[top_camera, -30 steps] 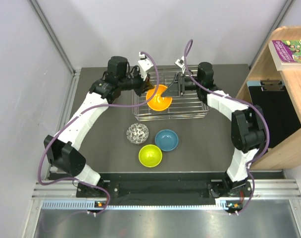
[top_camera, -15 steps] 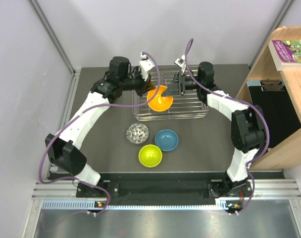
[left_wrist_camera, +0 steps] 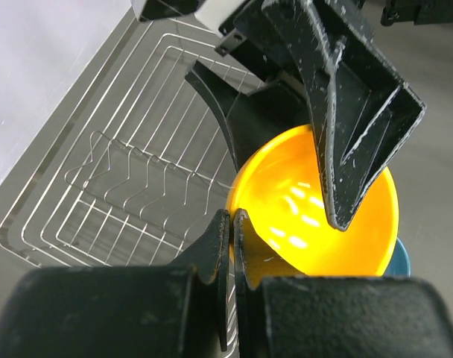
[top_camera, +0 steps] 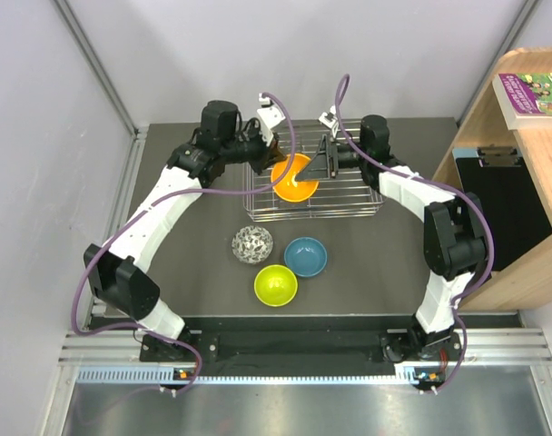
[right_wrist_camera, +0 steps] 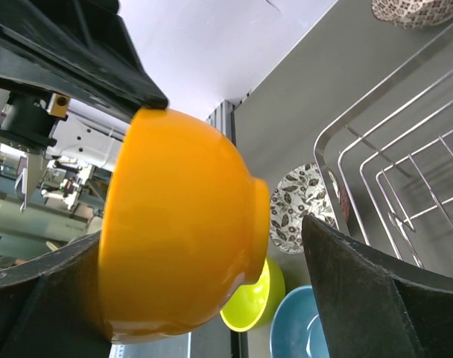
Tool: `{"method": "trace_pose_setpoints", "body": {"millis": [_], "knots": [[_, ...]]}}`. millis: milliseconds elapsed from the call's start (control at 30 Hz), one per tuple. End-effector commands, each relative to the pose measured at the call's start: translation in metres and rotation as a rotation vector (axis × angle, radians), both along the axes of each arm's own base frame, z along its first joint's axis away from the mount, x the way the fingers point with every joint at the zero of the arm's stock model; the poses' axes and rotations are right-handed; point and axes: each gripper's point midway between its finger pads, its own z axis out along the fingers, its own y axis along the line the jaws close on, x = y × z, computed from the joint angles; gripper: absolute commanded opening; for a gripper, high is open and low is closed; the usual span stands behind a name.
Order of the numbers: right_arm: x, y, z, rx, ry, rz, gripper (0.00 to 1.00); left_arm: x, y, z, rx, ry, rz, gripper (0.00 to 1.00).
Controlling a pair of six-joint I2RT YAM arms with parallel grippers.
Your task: Load the bowls into the dish rack
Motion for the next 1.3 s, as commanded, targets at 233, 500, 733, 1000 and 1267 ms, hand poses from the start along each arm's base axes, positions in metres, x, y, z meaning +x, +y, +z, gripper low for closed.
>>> {"method": "trace_pose_setpoints", "body": {"millis": [233,500,733,1000,1267], "knots": [[-0.007,0.002,0.018,0.01,-0.092,0.018,0.85,0.004,-0.006,0.028,-0.014,-0.108,-0.017,0.0],[-0.016,0.004,0.022,0.025,-0.092,0.049,0.82,0.011,-0.01,0.024,-0.011,-0.103,-0.016,0.0],[-0.027,0.01,0.023,0.033,-0.087,0.1,0.66,0.011,-0.011,0.026,-0.004,-0.114,-0.013,0.0],[-0.032,0.01,0.023,0.036,-0.082,0.123,0.42,0.011,-0.009,0.027,0.002,-0.122,-0.008,0.0],[-0.029,0.01,0.027,0.036,-0.092,0.102,0.04,0.011,-0.011,0.022,0.007,-0.117,-0.019,0.0]]}}
